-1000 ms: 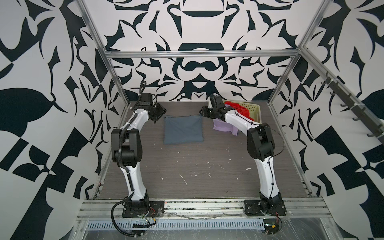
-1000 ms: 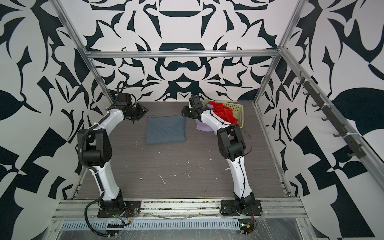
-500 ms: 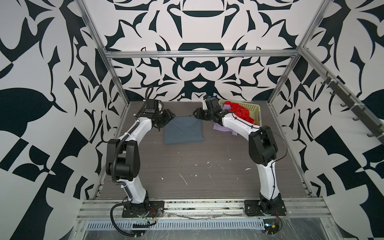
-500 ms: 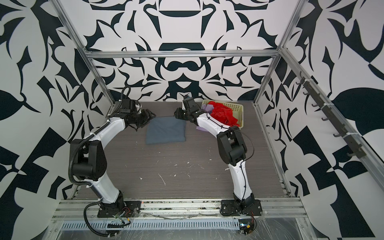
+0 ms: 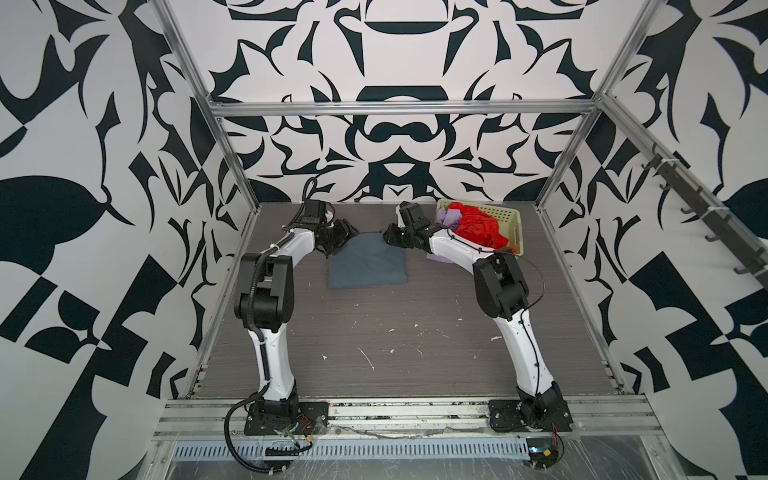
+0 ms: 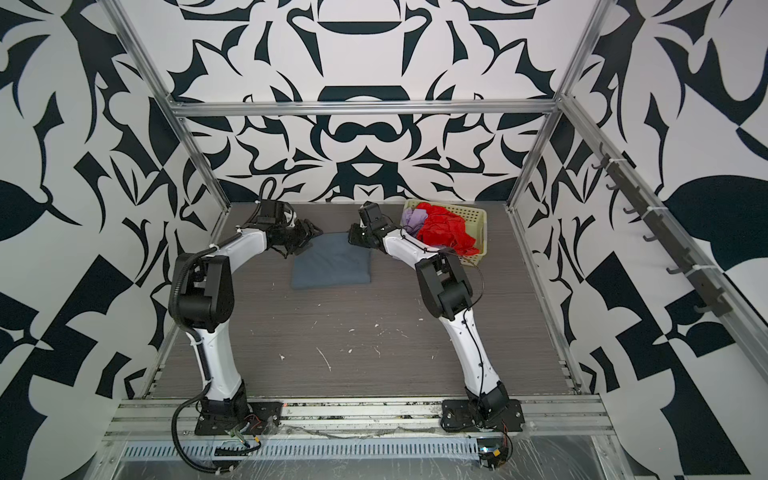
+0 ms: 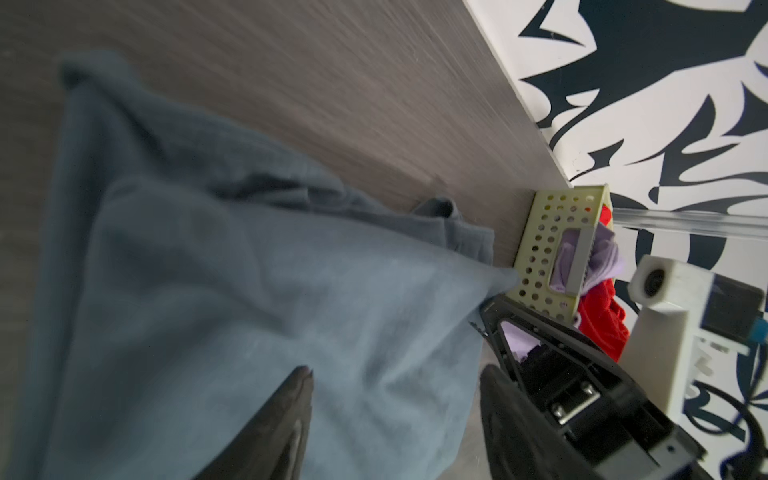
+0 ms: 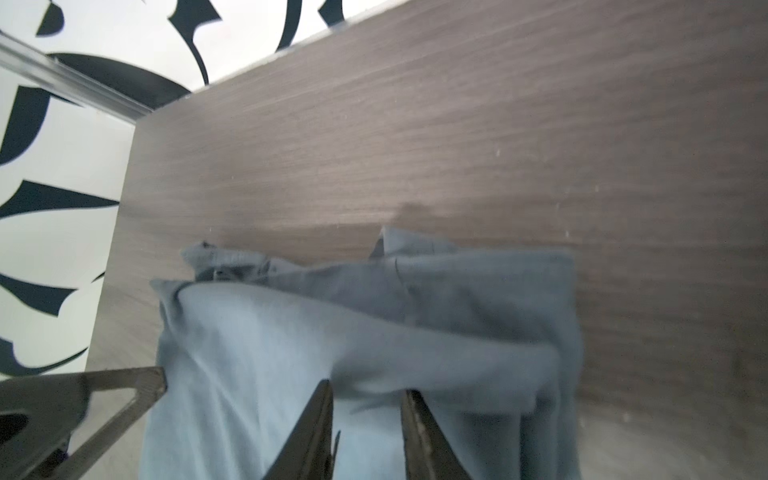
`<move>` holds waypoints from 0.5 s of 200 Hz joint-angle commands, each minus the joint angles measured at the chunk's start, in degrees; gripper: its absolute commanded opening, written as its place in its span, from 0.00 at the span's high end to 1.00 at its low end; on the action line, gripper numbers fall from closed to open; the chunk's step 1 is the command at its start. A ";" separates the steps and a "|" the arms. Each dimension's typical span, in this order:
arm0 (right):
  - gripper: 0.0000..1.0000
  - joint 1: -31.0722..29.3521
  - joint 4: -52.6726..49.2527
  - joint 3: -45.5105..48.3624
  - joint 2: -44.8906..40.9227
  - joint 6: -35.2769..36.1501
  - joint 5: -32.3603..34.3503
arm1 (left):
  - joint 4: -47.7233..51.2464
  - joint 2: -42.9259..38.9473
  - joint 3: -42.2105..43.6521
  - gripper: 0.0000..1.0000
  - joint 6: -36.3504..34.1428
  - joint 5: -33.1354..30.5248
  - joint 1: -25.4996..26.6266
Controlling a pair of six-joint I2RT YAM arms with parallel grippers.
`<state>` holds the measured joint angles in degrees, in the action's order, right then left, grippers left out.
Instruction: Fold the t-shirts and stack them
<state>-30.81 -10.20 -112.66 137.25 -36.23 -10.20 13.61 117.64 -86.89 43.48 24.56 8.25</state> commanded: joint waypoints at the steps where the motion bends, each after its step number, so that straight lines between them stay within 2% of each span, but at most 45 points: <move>1: 0.68 0.35 -1.75 -4.51 -0.42 0.53 4.56 | -1.65 3.52 -3.88 0.33 0.46 0.06 -0.58; 42: 0.68 1.71 -3.90 -5.58 2.67 0.37 6.24 | -4.24 8.66 -5.13 0.33 2.52 0.32 -3.31; 100: 0.69 2.79 -5.20 -6.25 6.48 -0.34 6.92 | -5.79 10.65 -4.06 0.33 1.27 -1.61 -5.47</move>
<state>-28.56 -12.32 -116.95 143.37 -36.32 -5.37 8.82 127.09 -91.37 45.65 24.93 3.81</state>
